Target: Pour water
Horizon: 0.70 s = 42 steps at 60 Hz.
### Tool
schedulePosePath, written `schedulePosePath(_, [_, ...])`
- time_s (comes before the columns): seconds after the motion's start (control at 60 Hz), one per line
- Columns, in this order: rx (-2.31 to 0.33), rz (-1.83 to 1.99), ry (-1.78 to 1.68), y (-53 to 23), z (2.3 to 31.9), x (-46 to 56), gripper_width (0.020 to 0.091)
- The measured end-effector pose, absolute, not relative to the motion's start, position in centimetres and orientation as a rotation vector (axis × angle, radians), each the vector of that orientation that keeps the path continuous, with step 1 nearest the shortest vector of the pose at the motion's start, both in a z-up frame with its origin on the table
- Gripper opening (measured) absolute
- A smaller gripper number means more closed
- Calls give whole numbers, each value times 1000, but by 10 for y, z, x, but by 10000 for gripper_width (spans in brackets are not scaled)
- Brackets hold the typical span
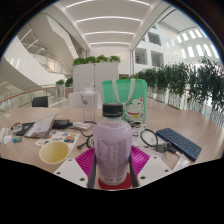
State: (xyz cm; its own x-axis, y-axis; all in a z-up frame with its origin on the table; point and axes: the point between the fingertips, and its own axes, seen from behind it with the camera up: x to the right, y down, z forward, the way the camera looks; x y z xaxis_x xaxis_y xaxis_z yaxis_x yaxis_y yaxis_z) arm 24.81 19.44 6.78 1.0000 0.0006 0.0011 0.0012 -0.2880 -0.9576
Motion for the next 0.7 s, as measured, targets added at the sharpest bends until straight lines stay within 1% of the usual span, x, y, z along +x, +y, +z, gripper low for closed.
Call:
schedulePosePath(0.117, [-1924, -51, -7, 190, 41, 252, 501])
schedulePosePath(0.15, [-1892, -34, 6, 193, 50, 251, 497])
schedulePosePath(0.167, [-1900, -33, 10, 202, 29, 267, 500])
schedulePosePath(0.183, [-1895, -27, 22, 192, 44, 253, 497])
schedulePosePath(0.333, [-1911, 0, 45, 186, 43, 252, 500])
schedulePosePath(0.417, [-1928, -1, 59, 184, 43, 253, 546])
schedulePosePath(0.45, [-1952, -1, 75, 181, 41, 252, 572])
schedulePosePath(0.467, [-1973, -5, 93, 178, 38, 255, 595])
schedulePosePath(0.483, [-1995, -9, 115, 175, 35, 257, 634])
schedulePosePath(0.55, [-2043, 7, 190, 159, 33, 258, 835])
schedulePosePath(0.567, [-2046, 12, 206, 151, 38, 254, 852])
schedulePosePath(0.617, [-2050, 40, 236, 133, 51, 245, 838])
schedulePosePath(0.7, [-2046, 33, 281, 95, 75, 235, 839])
